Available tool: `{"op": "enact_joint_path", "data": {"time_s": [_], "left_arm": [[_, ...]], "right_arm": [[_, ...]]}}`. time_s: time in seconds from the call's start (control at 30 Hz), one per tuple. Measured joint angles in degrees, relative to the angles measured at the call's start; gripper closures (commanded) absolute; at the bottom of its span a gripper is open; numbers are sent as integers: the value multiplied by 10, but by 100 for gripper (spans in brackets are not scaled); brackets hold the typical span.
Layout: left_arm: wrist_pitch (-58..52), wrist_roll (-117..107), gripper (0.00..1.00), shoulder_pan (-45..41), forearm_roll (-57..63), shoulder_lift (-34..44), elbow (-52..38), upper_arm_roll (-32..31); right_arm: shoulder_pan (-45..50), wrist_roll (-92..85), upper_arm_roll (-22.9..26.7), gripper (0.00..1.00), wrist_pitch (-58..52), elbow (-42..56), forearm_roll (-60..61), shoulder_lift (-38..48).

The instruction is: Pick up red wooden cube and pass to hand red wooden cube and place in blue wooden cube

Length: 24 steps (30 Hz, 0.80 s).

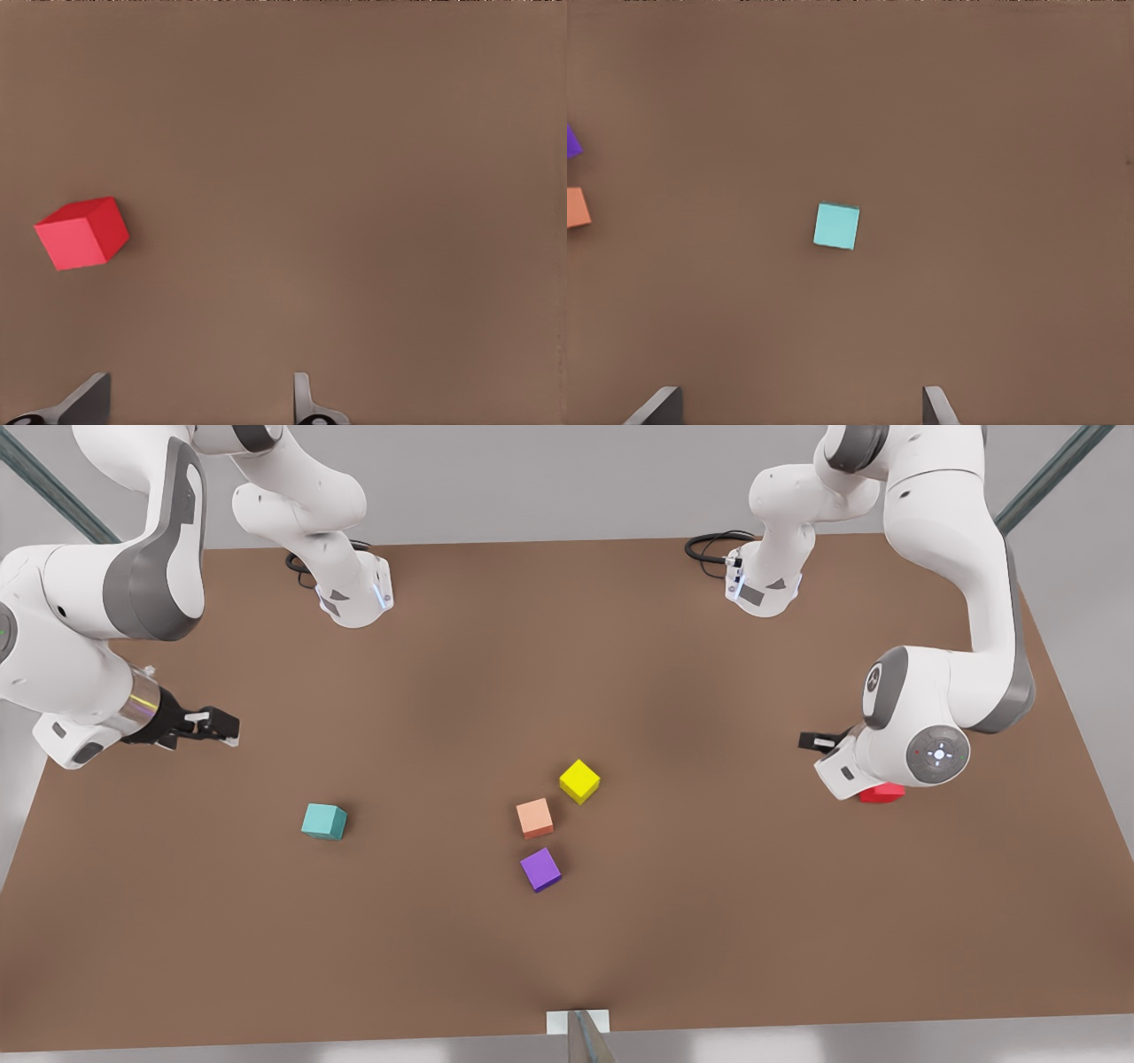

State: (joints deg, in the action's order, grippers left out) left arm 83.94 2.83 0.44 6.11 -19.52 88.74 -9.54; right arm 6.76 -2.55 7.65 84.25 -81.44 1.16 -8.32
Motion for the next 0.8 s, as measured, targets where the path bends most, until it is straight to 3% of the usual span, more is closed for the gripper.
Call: {"op": "enact_joint_path", "data": {"time_s": [0.13, 0.23, 0.33, 0.6, 0.8], "left_arm": [[16, 2, 0, -3, 0, -8, 17, 42], [99, 6, 0, 4, -1, -26, 136, 115], [184, 30, 0, 27, -1, -51, 177, 161], [363, 123, 0, 64, -1, -85, 220, 171], [425, 175, 0, 66, -1, -97, 223, 171]], "right_arm": [[0, -2, 1, 0, 7, -1, 2, 0], [0, -3, 1, 0, 10, -2, 2, 0], [0, -4, 1, 0, 12, -4, 2, 0], [0, -6, 1, 0, 13, -5, 3, 0], [1, -7, 0, 0, 14, -5, 2, 0]]}}
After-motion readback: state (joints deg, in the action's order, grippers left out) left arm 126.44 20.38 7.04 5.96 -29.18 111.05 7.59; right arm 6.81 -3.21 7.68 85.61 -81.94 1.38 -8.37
